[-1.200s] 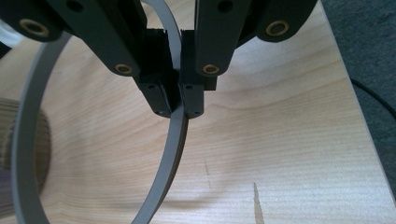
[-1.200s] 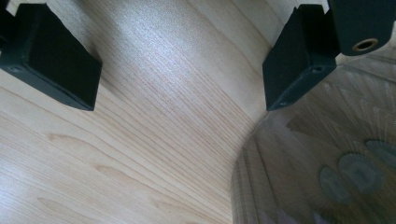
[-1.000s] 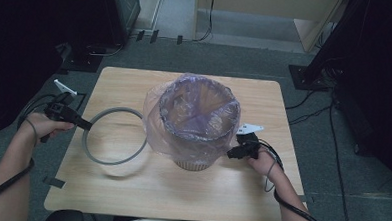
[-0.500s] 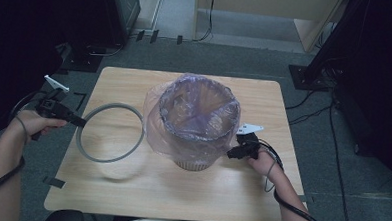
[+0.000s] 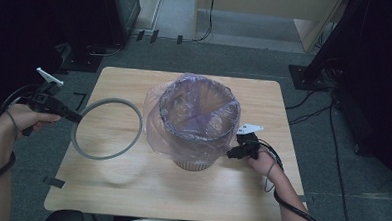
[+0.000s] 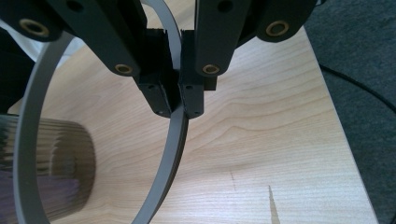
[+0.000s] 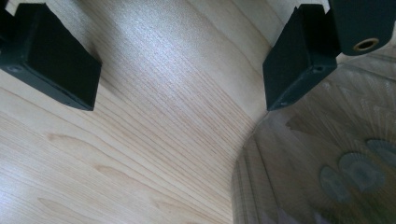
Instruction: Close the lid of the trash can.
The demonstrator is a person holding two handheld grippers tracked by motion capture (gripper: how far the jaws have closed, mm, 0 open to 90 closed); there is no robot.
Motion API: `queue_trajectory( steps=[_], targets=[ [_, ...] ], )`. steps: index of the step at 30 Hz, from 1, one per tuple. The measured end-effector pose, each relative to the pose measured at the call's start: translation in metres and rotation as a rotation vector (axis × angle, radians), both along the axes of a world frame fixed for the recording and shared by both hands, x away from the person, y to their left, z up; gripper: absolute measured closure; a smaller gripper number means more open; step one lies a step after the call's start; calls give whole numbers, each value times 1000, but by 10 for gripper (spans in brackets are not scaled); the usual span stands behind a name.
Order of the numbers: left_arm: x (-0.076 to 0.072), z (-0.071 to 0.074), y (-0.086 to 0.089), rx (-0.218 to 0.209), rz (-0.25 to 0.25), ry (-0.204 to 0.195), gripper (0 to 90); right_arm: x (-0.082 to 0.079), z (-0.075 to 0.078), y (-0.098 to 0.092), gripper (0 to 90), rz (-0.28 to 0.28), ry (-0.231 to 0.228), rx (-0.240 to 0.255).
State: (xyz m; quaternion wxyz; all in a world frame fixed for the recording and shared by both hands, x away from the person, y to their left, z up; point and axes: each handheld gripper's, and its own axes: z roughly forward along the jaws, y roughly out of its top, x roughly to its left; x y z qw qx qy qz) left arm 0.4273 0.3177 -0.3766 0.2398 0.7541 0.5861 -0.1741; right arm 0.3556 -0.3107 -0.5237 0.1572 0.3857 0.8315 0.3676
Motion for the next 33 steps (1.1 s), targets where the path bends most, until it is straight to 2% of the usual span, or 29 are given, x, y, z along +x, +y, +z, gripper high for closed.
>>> queue_trajectory(
  steps=[18,27,33],
  targets=[
    [-2,28,10,-3,17,-27,846,0,0,0,111,0,0,0],
    [-1,41,7,-2,5,-6,846,0,0,0,111,0,0,0],
    [0,51,4,-3,-1,-15,846,0,0,0,111,0,0,0]
  ],
)
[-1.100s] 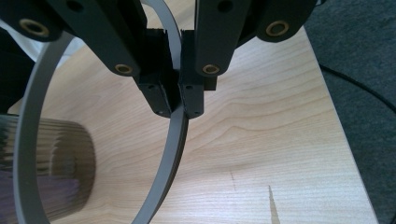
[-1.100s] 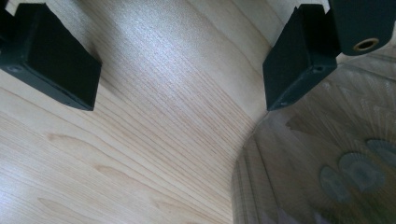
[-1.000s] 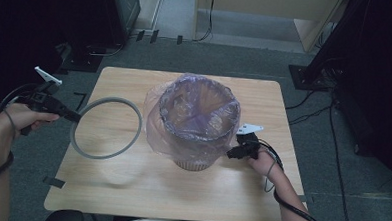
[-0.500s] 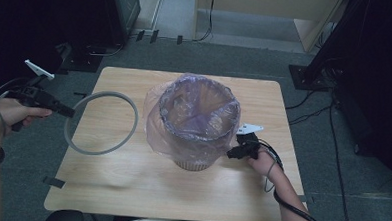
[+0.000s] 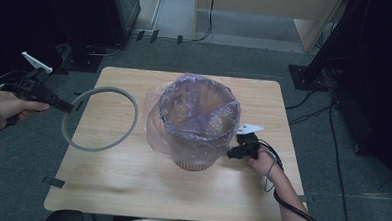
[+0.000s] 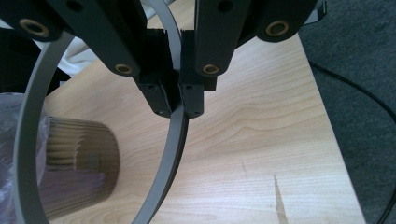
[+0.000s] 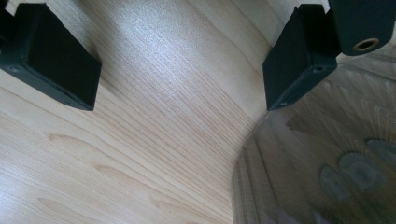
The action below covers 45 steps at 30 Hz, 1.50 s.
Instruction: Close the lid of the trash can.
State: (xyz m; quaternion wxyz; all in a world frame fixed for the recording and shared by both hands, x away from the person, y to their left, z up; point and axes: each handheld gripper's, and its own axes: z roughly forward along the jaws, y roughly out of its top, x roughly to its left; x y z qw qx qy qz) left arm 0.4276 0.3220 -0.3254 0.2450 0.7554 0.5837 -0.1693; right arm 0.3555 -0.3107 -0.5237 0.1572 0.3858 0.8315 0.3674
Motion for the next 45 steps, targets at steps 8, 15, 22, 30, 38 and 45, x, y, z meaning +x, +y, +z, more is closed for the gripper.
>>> queue_trajectory(
  steps=[8,15,22,30,38,45],
  targets=[
    [1,11,-4,6,1,15,846,0,0,0,111,0,0,0],
    [2,21,-8,4,-1,8,846,0,0,0,111,0,0,0],
    [4,33,-15,1,-18,11,846,0,0,0,111,0,0,0],
    [7,46,-23,3,-28,7,845,0,0,0,111,0,0,0],
    [8,58,-29,-3,-41,-10,845,0,0,0,111,0,0,0],
    [11,67,-38,-16,-64,-15,845,0,0,0,111,0,0,0]
  ],
)
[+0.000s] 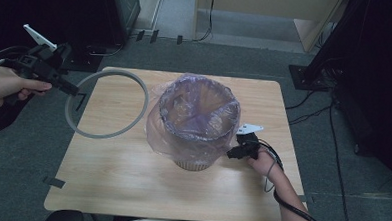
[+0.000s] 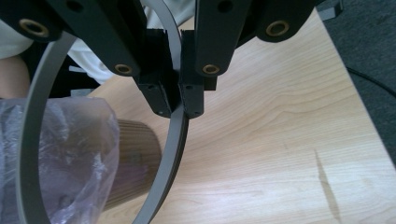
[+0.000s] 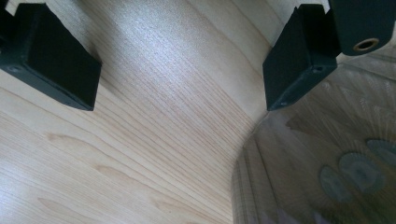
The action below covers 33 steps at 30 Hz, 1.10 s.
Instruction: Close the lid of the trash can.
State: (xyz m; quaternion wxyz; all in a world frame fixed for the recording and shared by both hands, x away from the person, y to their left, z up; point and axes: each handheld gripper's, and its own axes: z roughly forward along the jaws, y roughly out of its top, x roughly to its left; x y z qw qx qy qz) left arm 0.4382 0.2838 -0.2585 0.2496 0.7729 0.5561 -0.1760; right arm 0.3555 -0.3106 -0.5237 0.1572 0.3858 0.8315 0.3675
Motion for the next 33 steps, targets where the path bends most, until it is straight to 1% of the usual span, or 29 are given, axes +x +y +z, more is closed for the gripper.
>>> queue_trajectory(
  steps=[2,4,14,20,22,24,27,33],
  targets=[
    [0,2,-4,-12,-11,-4,845,0,0,0,111,0,0,0],
    [0,4,-7,-15,-17,-6,845,0,0,0,111,0,0,0],
    [4,14,-16,-16,-27,-16,845,0,0,0,109,-2,0,-1],
    [7,21,-26,-16,-45,-20,845,0,0,0,108,-3,0,-1],
    [9,25,-33,-13,-62,-29,845,0,0,0,108,-3,0,-1],
    [10,26,-36,-14,-64,-31,845,0,0,0,108,-3,0,-1],
    [12,31,-44,-11,-87,-39,845,0,0,0,108,-3,0,-1],
    [14,37,-54,-6,-101,-44,845,0,0,0,108,-3,0,-1]
  ],
)
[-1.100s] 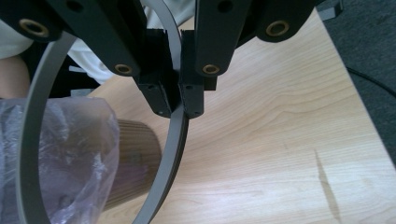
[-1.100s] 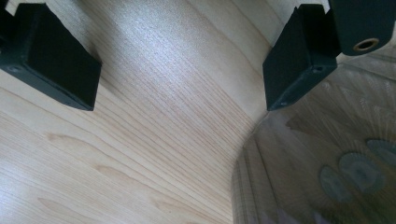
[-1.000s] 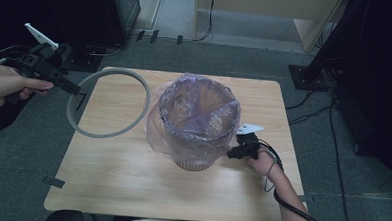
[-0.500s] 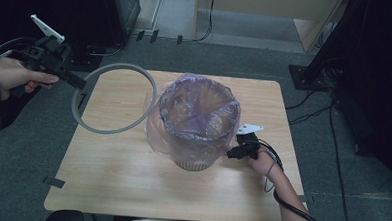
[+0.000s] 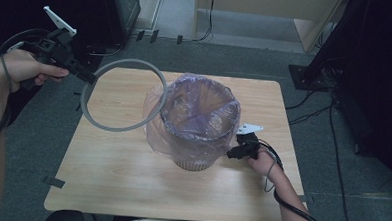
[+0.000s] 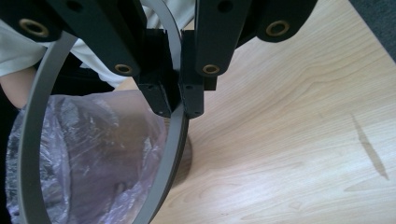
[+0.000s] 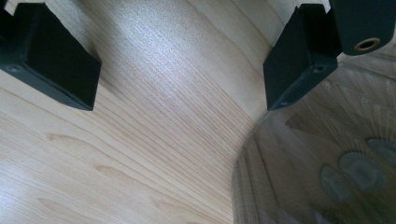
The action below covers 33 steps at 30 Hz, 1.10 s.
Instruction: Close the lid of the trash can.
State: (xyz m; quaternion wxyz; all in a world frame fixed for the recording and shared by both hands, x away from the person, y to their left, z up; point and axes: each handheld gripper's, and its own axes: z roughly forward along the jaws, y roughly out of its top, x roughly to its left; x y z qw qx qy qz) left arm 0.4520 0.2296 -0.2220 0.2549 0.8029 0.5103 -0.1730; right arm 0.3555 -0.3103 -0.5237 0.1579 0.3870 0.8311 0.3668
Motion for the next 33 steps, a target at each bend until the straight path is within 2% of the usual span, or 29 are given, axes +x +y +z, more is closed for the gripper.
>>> queue_trajectory(
  steps=[13,33],
  targets=[
    [8,9,-29,14,-39,-4,845,0,0,0,108,0,0,0],
    [18,6,-69,32,-92,-3,844,0,0,0,108,2,-2,0]
  ],
)
